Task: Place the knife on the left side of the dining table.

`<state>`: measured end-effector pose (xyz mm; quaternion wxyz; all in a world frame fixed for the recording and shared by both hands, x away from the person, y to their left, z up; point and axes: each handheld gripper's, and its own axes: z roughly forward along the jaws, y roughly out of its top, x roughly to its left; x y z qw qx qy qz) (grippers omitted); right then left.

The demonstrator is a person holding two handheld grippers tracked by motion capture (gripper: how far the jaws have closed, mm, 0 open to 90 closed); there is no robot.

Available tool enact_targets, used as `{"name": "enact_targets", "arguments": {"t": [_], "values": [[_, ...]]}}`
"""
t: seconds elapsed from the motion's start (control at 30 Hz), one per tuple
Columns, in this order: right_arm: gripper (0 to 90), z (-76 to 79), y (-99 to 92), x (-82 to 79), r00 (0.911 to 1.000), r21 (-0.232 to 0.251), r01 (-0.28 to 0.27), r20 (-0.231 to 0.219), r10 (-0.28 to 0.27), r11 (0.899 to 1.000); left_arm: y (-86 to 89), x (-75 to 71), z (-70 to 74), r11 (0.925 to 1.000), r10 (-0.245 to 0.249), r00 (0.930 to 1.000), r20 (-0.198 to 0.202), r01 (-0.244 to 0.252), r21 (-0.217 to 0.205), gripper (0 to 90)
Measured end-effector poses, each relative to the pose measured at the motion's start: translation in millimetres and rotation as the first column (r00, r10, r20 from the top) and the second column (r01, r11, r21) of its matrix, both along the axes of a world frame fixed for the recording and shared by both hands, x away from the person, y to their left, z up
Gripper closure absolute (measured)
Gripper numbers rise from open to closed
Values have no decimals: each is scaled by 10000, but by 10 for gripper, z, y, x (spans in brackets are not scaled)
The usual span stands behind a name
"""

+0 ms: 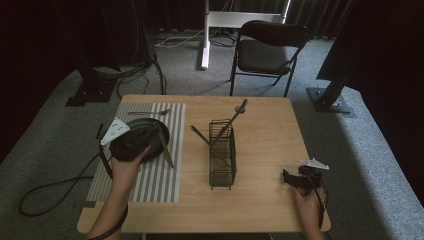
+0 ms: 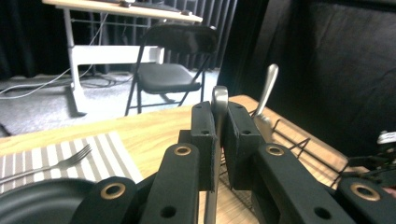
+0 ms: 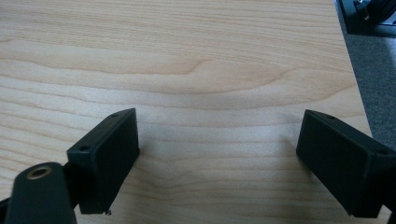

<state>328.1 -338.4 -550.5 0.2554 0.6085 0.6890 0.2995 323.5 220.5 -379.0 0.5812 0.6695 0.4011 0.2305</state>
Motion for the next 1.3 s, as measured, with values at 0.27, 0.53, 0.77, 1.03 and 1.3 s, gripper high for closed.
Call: {"name": "enact_targets", "arguments": {"t": [0.27,0.53,0.77,1.03,1.3], "values": [[122,0,0,0,10000,0,4,-2,-4,10000,-15,84,-199,9997,247,9991,-349,-249,-77,837],[122,0,0,0,10000,2,4,-1,-4,10000,11,74,-283,9984,524,9979,-392,-533,-211,837],[122,0,0,0,10000,3,2,0,-2,10000,57,-17,-255,9988,470,9974,-549,-477,-117,835],[122,0,0,0,10000,-1,4,-1,-4,10000,191,-128,-253,9989,402,9959,-816,-420,-205,826],[122,0,0,0,10000,0,4,-1,-4,10000,274,-199,-245,9995,288,9963,-809,-295,-76,812]]}}
